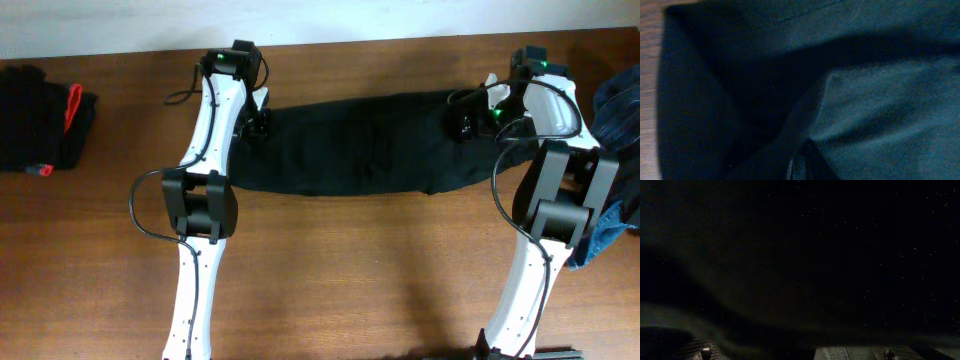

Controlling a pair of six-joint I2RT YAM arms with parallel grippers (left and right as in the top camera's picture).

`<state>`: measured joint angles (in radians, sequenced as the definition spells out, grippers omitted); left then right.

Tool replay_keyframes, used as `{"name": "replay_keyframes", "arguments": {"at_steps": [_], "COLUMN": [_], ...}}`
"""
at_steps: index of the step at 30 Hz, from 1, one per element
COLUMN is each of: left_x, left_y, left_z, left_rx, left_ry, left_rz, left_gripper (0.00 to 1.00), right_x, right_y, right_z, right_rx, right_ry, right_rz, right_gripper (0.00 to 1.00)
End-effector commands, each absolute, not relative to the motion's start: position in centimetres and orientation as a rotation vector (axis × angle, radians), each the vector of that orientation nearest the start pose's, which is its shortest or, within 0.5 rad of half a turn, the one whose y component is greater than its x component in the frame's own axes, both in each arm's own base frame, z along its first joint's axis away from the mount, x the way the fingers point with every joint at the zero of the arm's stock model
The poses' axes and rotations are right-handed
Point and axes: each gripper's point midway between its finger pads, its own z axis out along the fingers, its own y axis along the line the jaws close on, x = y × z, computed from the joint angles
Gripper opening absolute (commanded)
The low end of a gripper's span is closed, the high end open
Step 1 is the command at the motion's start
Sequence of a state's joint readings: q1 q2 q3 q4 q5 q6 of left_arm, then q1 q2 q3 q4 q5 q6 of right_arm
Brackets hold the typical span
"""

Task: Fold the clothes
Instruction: 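Move the left gripper to the trousers' left end and grasp it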

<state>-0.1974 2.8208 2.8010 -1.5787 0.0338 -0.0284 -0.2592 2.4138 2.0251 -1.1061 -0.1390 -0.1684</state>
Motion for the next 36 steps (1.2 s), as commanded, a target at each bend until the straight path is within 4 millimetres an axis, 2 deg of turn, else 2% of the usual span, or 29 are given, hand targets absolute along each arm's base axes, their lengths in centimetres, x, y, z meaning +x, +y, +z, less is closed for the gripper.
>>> {"name": "replay_keyframes", "arguments": {"at_steps": [1,4,9,12,18,25,30,36], "left_x": [50.0,50.4,50.6,50.7,50.1,49.7,49.2,48.6], "left_y": [-8.9,-8.1,-7.9,-8.1,-10.9,-12.8,-14.5,-16.5], "left_z": [-1.1,1.0,6.8,8.8,9.1,9.4,10.7,13.3], "left_rx": [0.199,0.164,0.113,0.116,0.161,0.22,0.273,0.338], "left_ry": [3.192,3.164,3.077,3.036,3.041,3.036,3.006,2.95], "left_rz": [-0.032,-0.059,-0.083,-0.091,-0.237,-0.243,-0.248,-0.25], "left_gripper": [0.08,0.01,0.0,0.01,0.01,0.01,0.01,0.01], "right_x": [46.8,46.8,46.8,46.8,46.8,46.8,46.8,46.8], "right_y": [-10.1,-10.1,-10.1,-10.1,-10.1,-10.1,-10.1,-10.1], "right_z": [-1.3,-1.3,-1.3,-1.3,-1.3,-1.3,-1.3,-1.3], "right_rx": [0.135,0.135,0.135,0.135,0.135,0.135,0.135,0.135], "right_ry": [3.079,3.079,3.079,3.079,3.079,3.079,3.079,3.079], "right_rz": [0.175,0.175,0.175,0.175,0.175,0.175,0.175,0.175], "right_gripper": [0.99,0.99,0.99,0.99,0.99,0.99,0.98,0.98]}}
